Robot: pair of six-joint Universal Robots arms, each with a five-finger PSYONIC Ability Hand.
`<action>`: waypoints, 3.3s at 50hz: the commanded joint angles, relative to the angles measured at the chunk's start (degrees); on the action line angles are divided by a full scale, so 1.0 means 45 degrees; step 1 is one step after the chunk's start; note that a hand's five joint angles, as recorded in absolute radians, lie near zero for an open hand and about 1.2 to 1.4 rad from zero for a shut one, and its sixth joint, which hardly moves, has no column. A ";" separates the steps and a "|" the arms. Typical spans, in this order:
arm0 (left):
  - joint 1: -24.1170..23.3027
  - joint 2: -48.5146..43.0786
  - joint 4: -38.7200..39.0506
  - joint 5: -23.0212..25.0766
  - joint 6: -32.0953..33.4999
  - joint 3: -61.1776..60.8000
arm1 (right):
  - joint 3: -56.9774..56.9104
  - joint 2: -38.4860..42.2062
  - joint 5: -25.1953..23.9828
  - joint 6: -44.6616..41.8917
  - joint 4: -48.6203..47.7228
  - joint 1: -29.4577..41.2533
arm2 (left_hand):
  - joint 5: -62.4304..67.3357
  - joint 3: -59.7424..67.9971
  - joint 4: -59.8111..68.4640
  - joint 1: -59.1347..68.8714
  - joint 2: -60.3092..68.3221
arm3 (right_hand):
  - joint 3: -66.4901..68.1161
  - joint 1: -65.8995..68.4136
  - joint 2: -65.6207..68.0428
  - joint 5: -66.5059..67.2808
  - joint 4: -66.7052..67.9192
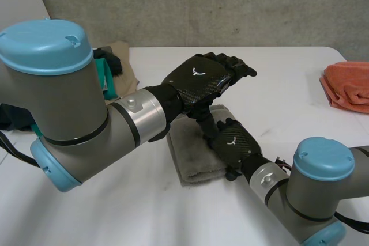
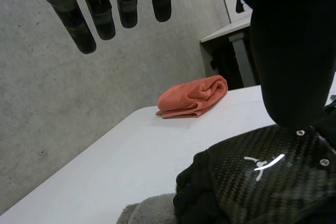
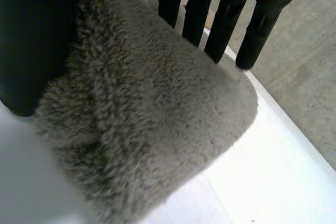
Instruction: Fold the laundry.
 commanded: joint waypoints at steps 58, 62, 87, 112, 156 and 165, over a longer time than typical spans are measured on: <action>0.0184 0.0652 0.1044 0.0008 -0.0918 -0.0211 | -1.2060 0.7660 -0.6141 0.6357 -0.3464 -1.1871 | 0.0043 0.0174 0.0272 0.0409 0.0250 | 0.1260 0.1225 0.1194 0.2826 0.1254; 0.0125 0.0769 0.1044 0.0008 -0.0918 -0.0308 | -1.0637 0.5905 -0.5615 0.6317 -0.3113 -1.2222 | 0.0043 0.0174 0.0272 0.0409 0.0250 | -0.4855 -0.4890 -0.4921 -0.3289 -0.4861; 0.0359 0.2233 0.1258 -0.0752 -0.1055 -0.0289 | -0.9441 0.0080 0.0775 -0.1556 0.1560 -1.2619 | -0.0033 0.0099 0.0197 0.0334 0.0174 | -0.4855 -0.4890 -0.4921 -0.3289 -0.4861; 0.7995 -0.2861 0.3720 -0.2338 0.5624 0.0043 | 0.0560 -0.4338 -0.3328 0.0968 -0.0848 -0.5603 | 0.0562 0.0694 0.0792 0.0929 0.0769 | -0.4855 -0.4890 -0.4921 -0.3289 -0.4861; 0.0987 0.1592 0.6161 -0.2844 -0.1796 -0.0425 | 0.0796 -0.4805 -0.1824 -0.0148 0.1537 -0.5798 | 1.4952 1.5084 1.5182 1.5319 1.5159 | -0.4855 -0.4890 -0.4921 -0.3289 -0.4861; -0.1181 -0.1414 0.6005 -0.2844 -0.4370 -0.0582 | 0.0562 -0.5020 -0.0262 0.0340 0.1576 -0.6169 | 1.4952 1.5084 1.5182 1.5319 1.5159 | -0.4855 -0.4890 -0.4921 -0.3289 -0.4861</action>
